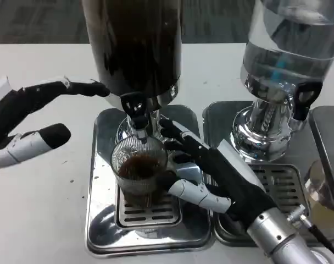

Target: Grasp the cup under the faucet to collect the drink, then remove the cup.

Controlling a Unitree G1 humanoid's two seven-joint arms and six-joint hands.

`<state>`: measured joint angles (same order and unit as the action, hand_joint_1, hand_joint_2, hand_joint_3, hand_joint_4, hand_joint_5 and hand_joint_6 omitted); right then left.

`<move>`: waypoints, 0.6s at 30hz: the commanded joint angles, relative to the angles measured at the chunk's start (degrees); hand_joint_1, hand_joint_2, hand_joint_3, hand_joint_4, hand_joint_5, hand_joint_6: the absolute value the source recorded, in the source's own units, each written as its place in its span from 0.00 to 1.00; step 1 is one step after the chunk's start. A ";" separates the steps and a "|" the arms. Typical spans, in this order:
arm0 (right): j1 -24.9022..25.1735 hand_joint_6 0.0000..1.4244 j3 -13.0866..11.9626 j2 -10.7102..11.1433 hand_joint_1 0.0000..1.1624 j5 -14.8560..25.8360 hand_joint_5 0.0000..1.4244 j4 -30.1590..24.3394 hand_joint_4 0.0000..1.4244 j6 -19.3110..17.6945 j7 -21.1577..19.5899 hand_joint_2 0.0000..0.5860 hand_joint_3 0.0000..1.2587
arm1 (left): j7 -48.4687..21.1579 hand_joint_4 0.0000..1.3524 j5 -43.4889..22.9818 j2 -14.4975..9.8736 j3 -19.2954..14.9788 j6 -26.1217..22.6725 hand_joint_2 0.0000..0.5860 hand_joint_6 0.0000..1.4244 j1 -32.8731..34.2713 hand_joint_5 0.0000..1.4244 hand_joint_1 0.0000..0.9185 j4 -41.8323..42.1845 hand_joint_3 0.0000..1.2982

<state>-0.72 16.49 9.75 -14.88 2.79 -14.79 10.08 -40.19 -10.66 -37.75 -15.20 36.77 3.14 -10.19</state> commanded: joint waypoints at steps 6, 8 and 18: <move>1.45 0.14 0.19 -0.14 0.22 -1.77 0.09 2.28 0.06 -0.19 -0.69 0.08 0.06 | 1.74 0.17 1.43 -1.38 -1.74 1.24 0.12 0.13 -1.47 0.16 0.00 -1.80 0.27; 1.54 0.14 0.18 -0.27 0.22 -2.12 0.09 2.76 0.06 -0.51 -1.08 0.09 0.06 | 1.96 0.17 1.61 -1.55 -2.19 1.48 0.12 0.13 -1.81 0.16 0.00 -2.32 0.27; 4.34 0.13 1.03 -0.02 0.24 -4.56 0.09 5.32 0.05 -2.37 -2.59 0.12 0.05 | 2.42 0.17 1.62 -2.27 -3.23 1.77 0.12 0.13 -3.75 0.16 0.00 -2.22 0.26</move>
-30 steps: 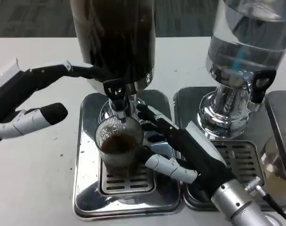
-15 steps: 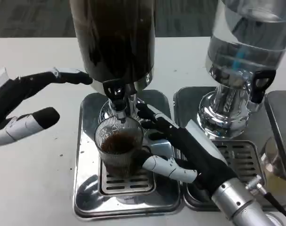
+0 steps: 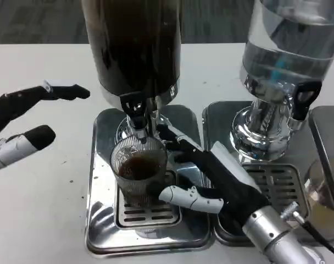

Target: Grasp the cup under the faucet to collect the drink, then remove the cup.

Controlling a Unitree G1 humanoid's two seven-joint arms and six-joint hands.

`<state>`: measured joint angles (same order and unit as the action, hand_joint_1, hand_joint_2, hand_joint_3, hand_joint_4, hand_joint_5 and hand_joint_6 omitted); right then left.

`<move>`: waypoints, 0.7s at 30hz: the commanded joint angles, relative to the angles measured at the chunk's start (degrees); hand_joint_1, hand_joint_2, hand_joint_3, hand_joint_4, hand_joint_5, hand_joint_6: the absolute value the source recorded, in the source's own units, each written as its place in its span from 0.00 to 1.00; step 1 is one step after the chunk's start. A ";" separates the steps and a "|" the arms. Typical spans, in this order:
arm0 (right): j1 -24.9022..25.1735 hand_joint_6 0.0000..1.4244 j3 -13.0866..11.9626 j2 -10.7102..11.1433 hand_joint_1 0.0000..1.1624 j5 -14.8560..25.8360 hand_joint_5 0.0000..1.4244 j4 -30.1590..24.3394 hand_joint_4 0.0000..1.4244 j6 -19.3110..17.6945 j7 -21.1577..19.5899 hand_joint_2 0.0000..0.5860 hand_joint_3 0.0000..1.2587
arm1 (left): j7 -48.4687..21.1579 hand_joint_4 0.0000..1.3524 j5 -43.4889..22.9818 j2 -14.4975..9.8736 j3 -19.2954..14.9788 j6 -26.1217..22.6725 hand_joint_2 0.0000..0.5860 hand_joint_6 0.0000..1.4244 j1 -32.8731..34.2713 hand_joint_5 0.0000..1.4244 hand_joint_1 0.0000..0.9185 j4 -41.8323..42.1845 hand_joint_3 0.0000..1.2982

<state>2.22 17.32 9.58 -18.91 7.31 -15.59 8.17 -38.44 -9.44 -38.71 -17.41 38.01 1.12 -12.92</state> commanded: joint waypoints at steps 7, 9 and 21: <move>2.63 0.12 0.32 0.31 0.23 -0.78 0.08 2.47 0.05 -2.16 -0.65 0.13 0.05 | 1.06 0.17 0.30 -1.08 -1.33 0.23 0.12 0.13 -3.91 0.16 0.00 1.61 0.26; 2.77 0.12 0.27 0.25 0.23 -0.57 0.07 2.85 0.04 -2.40 -0.64 0.13 0.05 | 1.19 0.17 0.29 -0.97 -1.34 0.13 0.13 0.13 -4.42 0.15 0.00 1.84 0.26; 5.49 0.11 0.47 0.00 0.22 -1.15 0.07 6.65 0.04 -3.70 -1.37 0.14 0.04 | 1.97 0.17 0.46 -1.15 -1.86 -0.35 0.13 0.13 -7.16 0.15 0.00 2.16 0.26</move>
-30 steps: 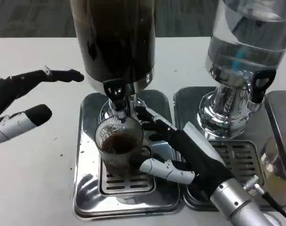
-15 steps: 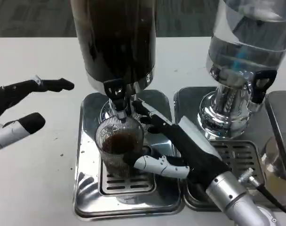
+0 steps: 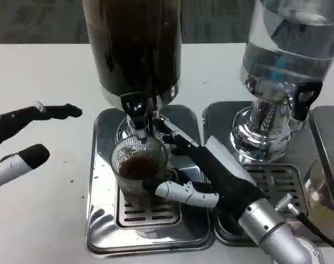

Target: Grasp the cup under the faucet to collect the drink, then remove the cup.

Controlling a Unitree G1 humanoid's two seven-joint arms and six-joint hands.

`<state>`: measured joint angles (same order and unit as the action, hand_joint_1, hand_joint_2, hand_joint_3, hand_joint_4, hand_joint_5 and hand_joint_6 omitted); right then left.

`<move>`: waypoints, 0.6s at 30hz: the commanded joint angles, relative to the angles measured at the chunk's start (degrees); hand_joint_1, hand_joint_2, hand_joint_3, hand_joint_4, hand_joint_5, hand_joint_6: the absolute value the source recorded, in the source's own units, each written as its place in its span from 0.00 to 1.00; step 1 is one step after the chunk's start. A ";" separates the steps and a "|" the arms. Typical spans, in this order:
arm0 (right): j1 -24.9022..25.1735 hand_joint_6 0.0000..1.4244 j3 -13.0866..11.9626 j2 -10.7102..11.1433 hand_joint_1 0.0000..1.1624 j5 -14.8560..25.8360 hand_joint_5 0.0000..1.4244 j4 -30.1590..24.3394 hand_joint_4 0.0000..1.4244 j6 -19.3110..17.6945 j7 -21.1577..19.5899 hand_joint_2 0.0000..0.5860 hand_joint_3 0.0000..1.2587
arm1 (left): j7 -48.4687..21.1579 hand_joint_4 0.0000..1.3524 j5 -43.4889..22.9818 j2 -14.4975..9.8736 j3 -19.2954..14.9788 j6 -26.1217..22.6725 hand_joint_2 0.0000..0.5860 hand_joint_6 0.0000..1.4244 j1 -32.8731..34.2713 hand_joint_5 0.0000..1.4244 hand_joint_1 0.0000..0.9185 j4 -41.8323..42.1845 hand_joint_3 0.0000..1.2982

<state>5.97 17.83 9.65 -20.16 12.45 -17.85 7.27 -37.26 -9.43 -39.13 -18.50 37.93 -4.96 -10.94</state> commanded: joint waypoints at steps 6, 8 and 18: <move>3.02 0.11 0.27 -0.02 0.22 -0.29 0.07 2.77 0.04 -1.99 -0.66 0.14 0.04 | 1.04 0.17 0.65 -0.36 -0.86 -0.24 0.13 0.13 -1.93 0.15 0.00 0.52 0.26; 3.54 0.11 0.55 0.28 0.22 -0.78 0.07 3.16 0.04 -2.15 -0.67 0.14 0.04 | 1.23 0.17 0.92 -0.27 -0.83 -0.15 0.13 0.13 -2.36 0.15 0.00 0.58 0.26; 4.92 0.10 1.16 0.64 0.22 -0.25 0.05 5.09 0.00 -2.71 0.82 0.12 0.00 | 1.85 0.17 2.06 -0.21 -0.48 -0.12 0.15 0.13 -3.98 0.15 0.00 0.61 0.25</move>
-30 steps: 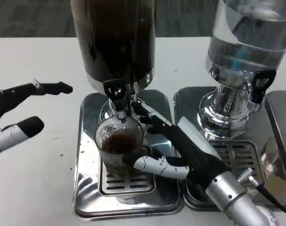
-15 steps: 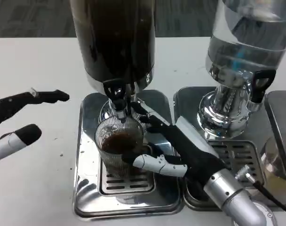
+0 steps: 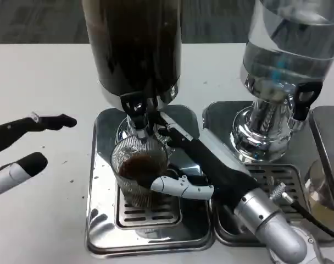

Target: Grasp the cup under the faucet to collect the drink, then remove the cup.

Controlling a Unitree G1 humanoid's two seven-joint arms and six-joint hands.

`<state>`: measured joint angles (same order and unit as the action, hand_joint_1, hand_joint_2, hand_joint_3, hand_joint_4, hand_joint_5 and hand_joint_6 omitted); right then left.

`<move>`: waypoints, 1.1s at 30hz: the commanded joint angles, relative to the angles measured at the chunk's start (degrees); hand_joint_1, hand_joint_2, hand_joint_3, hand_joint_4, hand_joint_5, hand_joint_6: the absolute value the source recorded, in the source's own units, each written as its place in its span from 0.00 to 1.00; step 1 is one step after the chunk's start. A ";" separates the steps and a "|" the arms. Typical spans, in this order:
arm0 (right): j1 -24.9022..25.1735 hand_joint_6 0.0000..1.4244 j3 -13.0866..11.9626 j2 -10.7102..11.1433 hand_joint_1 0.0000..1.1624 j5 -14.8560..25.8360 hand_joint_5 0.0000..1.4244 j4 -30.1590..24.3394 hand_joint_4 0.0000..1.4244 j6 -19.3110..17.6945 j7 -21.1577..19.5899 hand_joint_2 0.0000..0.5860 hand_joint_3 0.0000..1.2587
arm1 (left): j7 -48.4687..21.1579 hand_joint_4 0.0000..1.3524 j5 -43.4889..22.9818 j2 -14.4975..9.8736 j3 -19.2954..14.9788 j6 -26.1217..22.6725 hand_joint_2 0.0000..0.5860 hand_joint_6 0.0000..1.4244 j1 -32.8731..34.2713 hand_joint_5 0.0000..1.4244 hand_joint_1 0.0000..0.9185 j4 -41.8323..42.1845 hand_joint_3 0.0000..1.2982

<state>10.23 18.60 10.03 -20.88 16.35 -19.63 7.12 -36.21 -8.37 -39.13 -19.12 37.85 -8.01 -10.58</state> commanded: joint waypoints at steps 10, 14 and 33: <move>1.63 0.08 1.00 0.14 0.24 -0.50 0.01 1.93 0.00 -0.69 0.80 0.08 0.00 | 2.20 0.05 3.53 -0.17 -0.12 1.70 0.16 0.09 -2.76 0.08 0.00 -0.35 0.16; 1.77 0.08 1.11 0.05 0.24 -0.77 0.01 1.99 0.00 -0.60 0.54 0.07 0.00 | 5.56 0.00 7.72 0.26 -0.85 5.30 0.15 0.05 -4.17 0.02 0.00 -2.68 0.07; 3.60 0.08 2.16 -0.90 0.28 -2.05 0.01 5.53 0.00 -2.51 -1.69 0.06 0.00 | 17.31 0.00 15.65 -0.83 -0.18 19.14 0.10 0.01 -3.88 0.00 0.00 -15.70 0.01</move>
<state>12.59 20.24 9.64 -21.90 21.46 -21.48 6.19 -20.30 5.61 -39.03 -19.61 55.42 -11.93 -24.74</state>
